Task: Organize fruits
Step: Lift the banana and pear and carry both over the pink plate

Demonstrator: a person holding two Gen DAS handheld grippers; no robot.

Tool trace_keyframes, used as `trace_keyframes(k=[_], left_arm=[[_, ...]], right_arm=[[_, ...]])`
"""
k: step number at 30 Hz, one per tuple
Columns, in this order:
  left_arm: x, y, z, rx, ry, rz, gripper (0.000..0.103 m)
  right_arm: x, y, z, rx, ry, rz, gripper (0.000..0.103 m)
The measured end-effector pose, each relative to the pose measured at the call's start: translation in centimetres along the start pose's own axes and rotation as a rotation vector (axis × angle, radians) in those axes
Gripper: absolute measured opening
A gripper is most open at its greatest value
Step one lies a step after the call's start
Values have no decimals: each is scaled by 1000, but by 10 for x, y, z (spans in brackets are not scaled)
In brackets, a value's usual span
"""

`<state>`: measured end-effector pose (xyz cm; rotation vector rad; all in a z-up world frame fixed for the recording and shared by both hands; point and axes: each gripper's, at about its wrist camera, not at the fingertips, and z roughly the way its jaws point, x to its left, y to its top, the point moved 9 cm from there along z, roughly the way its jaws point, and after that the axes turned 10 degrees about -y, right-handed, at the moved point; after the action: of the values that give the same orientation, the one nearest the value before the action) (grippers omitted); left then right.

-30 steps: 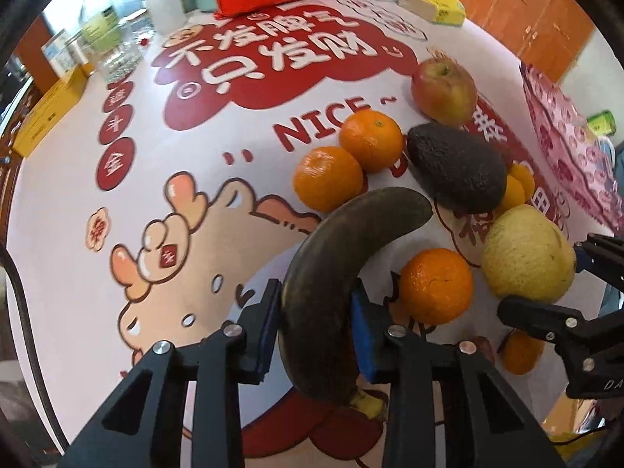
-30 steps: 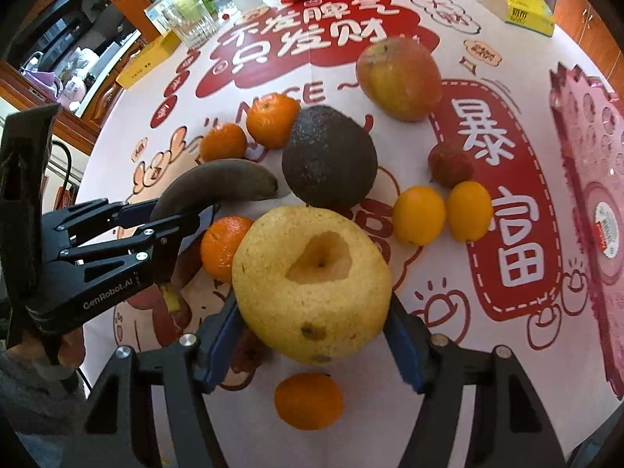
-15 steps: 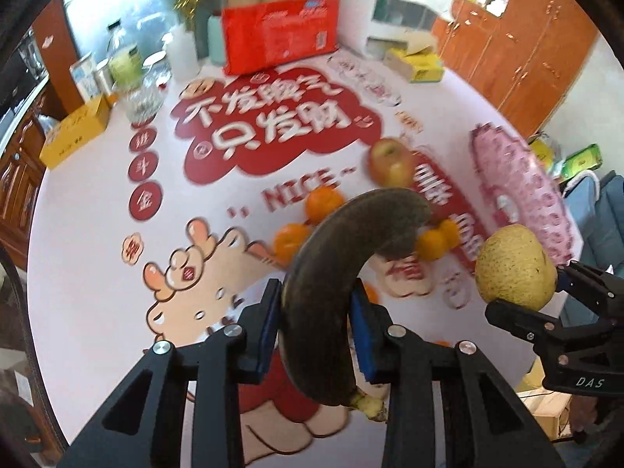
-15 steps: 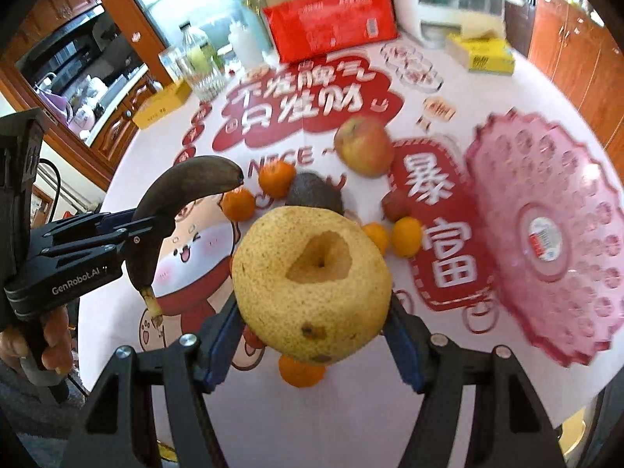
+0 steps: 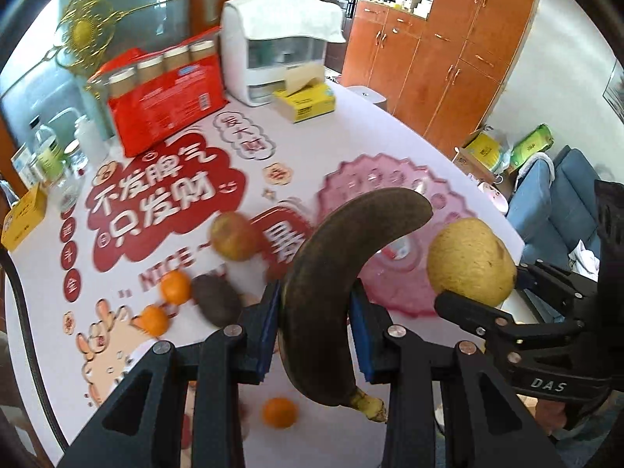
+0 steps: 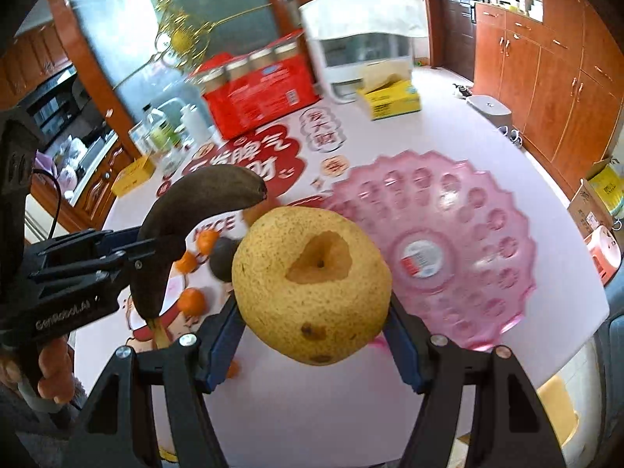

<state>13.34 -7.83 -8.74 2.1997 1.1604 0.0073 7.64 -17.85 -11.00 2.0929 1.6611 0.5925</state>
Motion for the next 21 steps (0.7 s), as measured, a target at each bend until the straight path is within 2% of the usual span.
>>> trace_keyframes(k=[7, 10, 14, 18, 21], left_arm=[[-46, 29, 68, 41, 36, -66, 32], [-54, 37, 106, 54, 97, -87, 32], [-50, 38, 147, 84, 173, -115, 32], [-37, 35, 175, 124, 286, -116, 32], [-26, 32, 188, 151, 335, -124, 32]], right_arm=[[-82, 14, 16, 31, 2, 2, 68], [-110, 22, 36, 36, -35, -34, 68], [-137, 26, 74, 44, -91, -110, 68], [-150, 22, 114, 106, -92, -153, 68], [-151, 21, 136, 136, -87, -178, 68]])
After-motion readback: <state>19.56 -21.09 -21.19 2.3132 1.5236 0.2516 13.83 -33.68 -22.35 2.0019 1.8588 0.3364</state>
